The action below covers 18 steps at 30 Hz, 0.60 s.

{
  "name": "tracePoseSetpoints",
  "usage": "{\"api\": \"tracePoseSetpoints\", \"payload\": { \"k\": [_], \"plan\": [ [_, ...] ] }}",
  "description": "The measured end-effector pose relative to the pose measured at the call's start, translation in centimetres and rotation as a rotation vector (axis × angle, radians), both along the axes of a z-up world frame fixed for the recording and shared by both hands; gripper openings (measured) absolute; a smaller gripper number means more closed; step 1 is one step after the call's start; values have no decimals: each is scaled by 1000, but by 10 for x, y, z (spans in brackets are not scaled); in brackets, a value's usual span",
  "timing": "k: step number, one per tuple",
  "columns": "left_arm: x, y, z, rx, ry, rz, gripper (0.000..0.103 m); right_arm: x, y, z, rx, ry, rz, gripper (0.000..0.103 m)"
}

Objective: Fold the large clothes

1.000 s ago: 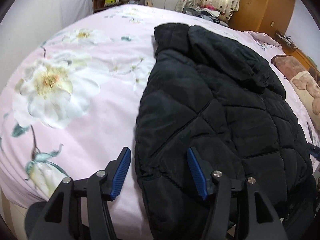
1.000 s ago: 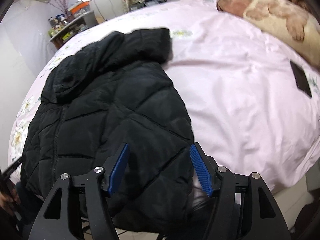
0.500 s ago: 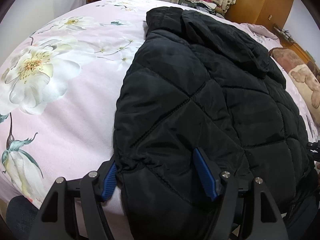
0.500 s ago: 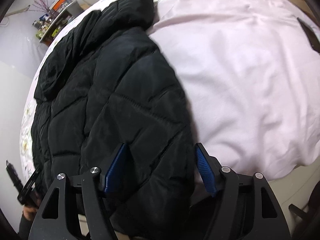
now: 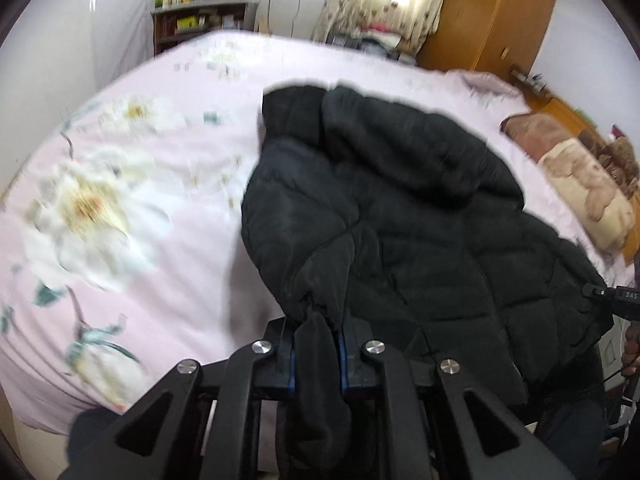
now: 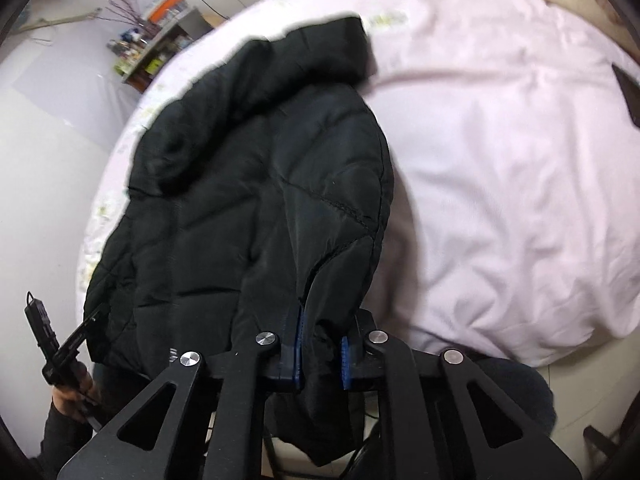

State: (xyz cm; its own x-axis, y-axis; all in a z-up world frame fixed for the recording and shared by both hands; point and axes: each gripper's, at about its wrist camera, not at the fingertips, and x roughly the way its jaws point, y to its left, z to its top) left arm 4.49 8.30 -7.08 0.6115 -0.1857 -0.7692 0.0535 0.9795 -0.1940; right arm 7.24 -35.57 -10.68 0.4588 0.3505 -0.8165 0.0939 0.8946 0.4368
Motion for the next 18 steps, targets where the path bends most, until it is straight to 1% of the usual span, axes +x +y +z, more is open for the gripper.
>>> {"api": "tracePoseSetpoints", "payload": {
  "k": [2,4,6,10,14,15,18],
  "plan": [
    [-11,7,16,-18,-34,3,14,-9,3,16,1,-40,5,12],
    [-19,14,26,-32,-55,12,14,-19,2,28,19,-70,8,12],
    [-26,20,32,-59,-66,22,14,-30,1,35,39,-90,8,12],
    [-28,27,42,-122,-86,29,14,-40,-5,43,67,-115,-9,12],
    [-16,34,56,-182,-113,34,14,-37,-11,53,100,-163,-41,12],
    [-9,33,61,-193,-121,37,14,-37,-17,57,115,-177,-50,12],
    [3,37,71,-242,-139,54,14,-21,-19,70,161,-220,-72,12]
  ]
}}
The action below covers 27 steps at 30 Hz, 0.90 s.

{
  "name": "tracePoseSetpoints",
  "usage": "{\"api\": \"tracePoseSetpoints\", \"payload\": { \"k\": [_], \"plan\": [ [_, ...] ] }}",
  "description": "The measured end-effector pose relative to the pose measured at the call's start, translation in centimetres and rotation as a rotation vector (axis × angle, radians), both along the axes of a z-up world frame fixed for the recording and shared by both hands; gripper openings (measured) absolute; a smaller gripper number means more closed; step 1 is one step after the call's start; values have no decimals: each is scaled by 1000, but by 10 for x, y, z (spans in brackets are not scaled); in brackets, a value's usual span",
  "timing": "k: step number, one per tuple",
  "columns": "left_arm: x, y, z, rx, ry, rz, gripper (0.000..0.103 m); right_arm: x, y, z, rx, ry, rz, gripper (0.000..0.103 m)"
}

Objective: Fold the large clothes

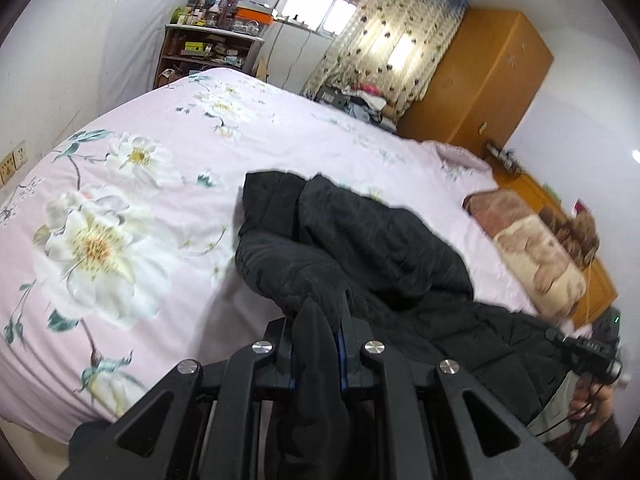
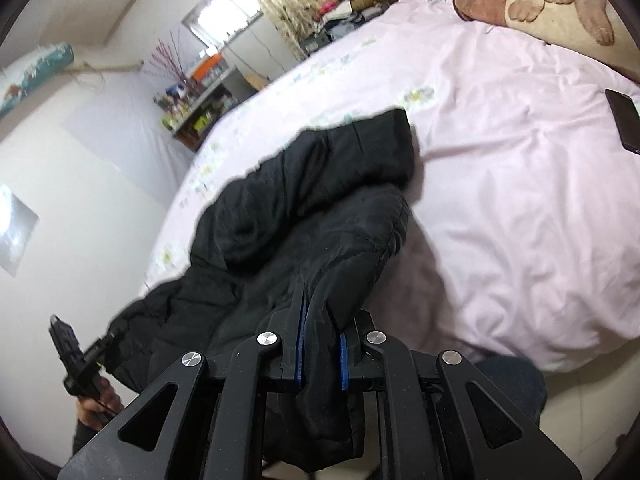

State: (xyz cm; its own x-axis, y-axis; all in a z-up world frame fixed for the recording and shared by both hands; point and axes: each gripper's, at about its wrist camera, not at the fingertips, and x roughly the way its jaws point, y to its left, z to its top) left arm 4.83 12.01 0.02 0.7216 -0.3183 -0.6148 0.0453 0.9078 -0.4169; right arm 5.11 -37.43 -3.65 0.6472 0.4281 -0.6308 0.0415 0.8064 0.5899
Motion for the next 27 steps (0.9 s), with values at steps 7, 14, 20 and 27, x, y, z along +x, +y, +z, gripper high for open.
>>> {"api": "tracePoseSetpoints", "payload": {
  "k": [7,14,20,27],
  "plan": [
    [54,10,26,-65,-45,39,14,53,-7,27,66,-74,-19,12],
    [135,15,26,-103,-30,80,15,136,-11,37,74,-68,-55,13],
    [219,14,-4,-85,48,94,16,224,-16,9,76,42,-72,14],
    [284,11,-65,-72,175,119,20,291,-15,-53,69,182,-92,19]
  ]
}}
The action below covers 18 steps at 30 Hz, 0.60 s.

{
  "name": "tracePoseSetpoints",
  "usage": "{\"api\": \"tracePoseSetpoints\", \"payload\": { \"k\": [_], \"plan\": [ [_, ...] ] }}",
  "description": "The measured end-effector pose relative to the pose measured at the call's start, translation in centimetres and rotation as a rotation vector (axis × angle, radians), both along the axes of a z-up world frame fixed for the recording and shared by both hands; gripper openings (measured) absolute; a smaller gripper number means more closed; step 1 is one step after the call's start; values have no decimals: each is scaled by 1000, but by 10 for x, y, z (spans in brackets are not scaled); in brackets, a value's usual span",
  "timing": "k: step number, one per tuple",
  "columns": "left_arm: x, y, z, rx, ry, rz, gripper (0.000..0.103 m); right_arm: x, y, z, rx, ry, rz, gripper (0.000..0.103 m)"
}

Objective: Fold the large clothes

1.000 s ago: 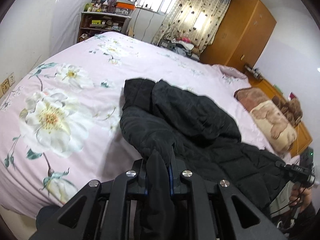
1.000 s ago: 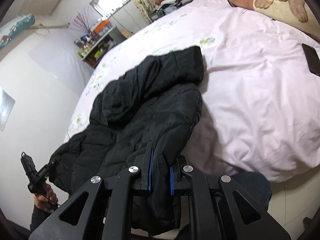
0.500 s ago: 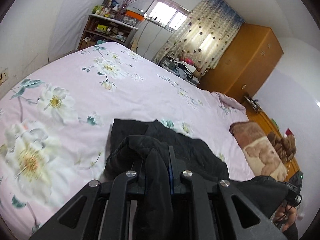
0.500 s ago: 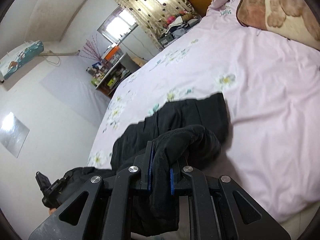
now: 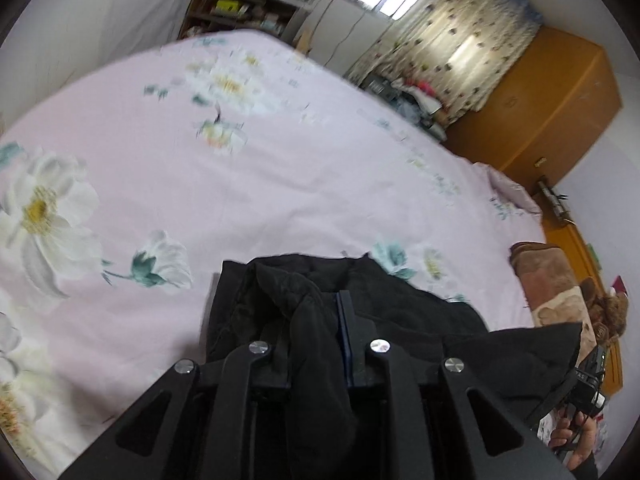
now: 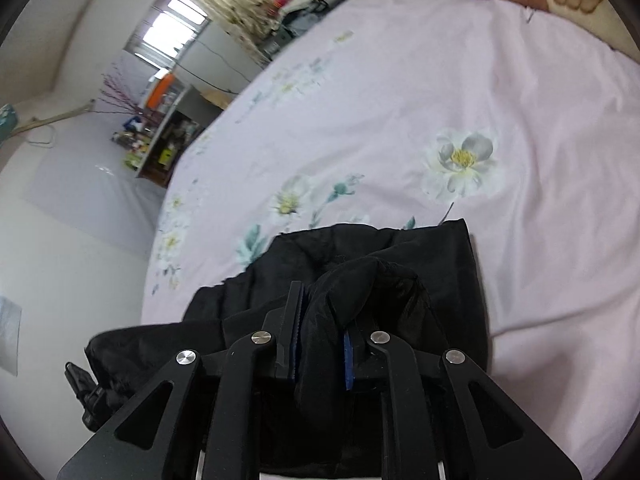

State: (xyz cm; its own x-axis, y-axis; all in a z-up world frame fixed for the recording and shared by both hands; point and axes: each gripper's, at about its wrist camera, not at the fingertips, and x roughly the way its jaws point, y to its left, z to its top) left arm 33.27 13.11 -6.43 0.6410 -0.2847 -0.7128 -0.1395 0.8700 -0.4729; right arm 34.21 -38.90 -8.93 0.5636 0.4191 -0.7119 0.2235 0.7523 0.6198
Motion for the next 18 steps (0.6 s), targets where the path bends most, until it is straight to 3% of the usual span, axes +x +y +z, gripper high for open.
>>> {"api": "tracePoseSetpoints", "payload": {
  "k": [6,10,12,15,18],
  "plan": [
    [22,4,-20,-70,62,-6,24,17,-6,-13,63,23,6,33],
    [20,11,-7,-141,37,-35,36,10,-17,10,161,-66,20,69],
    [16,17,2,-184,11,-34,49,2,-22,18,202,-113,13,70],
    [10,27,24,-250,-52,-21,65,-4,-17,23,175,-152,14,71],
    [1,37,56,-201,-175,20,76,-8,-14,25,157,-182,6,71]
  ]
}}
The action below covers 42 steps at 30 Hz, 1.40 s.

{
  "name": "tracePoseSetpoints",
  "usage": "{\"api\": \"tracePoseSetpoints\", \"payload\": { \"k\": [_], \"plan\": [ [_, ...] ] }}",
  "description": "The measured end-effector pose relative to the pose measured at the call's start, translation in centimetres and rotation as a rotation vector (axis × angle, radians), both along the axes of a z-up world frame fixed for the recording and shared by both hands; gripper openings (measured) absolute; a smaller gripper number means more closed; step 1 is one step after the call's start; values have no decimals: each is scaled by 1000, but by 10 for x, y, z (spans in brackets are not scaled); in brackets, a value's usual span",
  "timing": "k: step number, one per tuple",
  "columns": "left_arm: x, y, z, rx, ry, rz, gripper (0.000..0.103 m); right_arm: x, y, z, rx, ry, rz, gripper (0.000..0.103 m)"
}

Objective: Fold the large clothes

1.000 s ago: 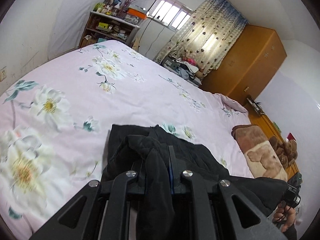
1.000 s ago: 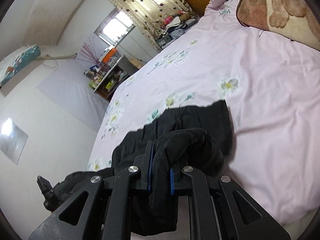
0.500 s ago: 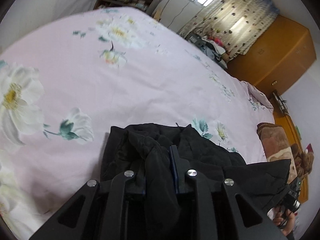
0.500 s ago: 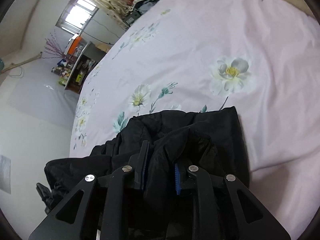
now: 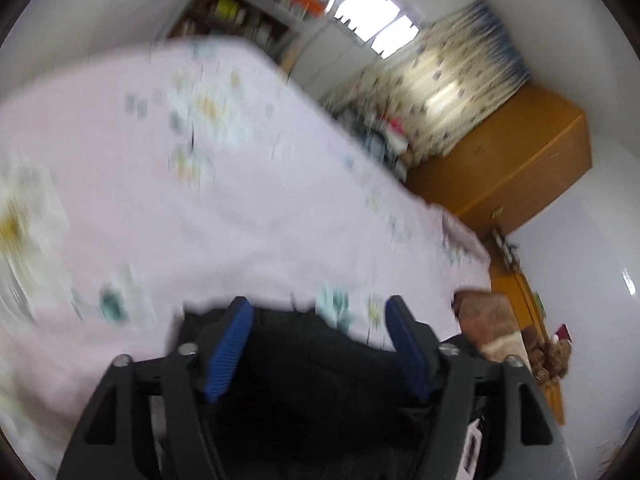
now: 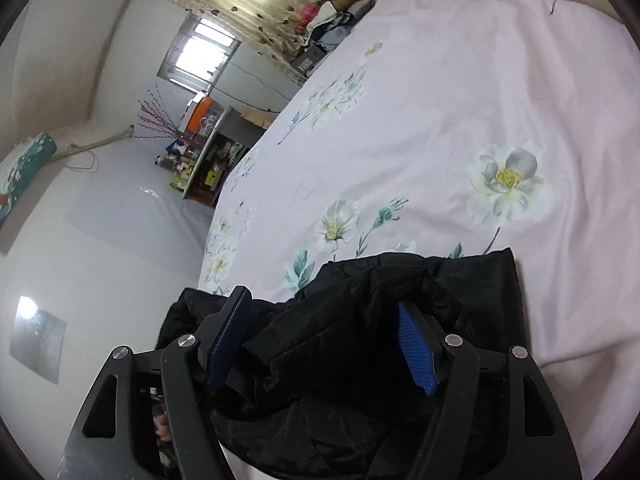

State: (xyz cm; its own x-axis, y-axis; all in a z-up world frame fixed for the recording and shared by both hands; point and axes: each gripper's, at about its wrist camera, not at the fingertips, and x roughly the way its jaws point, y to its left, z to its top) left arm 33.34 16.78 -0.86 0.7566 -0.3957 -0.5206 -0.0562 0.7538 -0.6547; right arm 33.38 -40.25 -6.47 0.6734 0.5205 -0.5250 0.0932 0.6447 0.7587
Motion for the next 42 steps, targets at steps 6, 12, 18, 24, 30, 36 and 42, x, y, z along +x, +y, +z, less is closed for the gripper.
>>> {"api": "tracePoseSetpoints", "payload": {
  "k": [6,12,18,24,30,36,42],
  "plan": [
    [0,4,8,150,5,4,80,-7,-1,25,-77,-100,-22,72],
    [27,-9,-57,228,177,-91,80,1,8,4,-242,-29,42,72],
    [55,-20,-94,248,271,-136,80,26,12,-46,-280,86,112,72],
    [69,-47,-88,307,232,-191,52,47,17,-59,-289,150,127,59],
    [80,-61,-85,412,187,-139,33,46,30,-48,-462,107,84,15],
    [89,-74,-121,501,202,-97,37,63,39,-94,-554,197,64,16],
    [90,-69,-124,492,213,-59,46,66,44,-103,-626,208,69,19]
  ]
}}
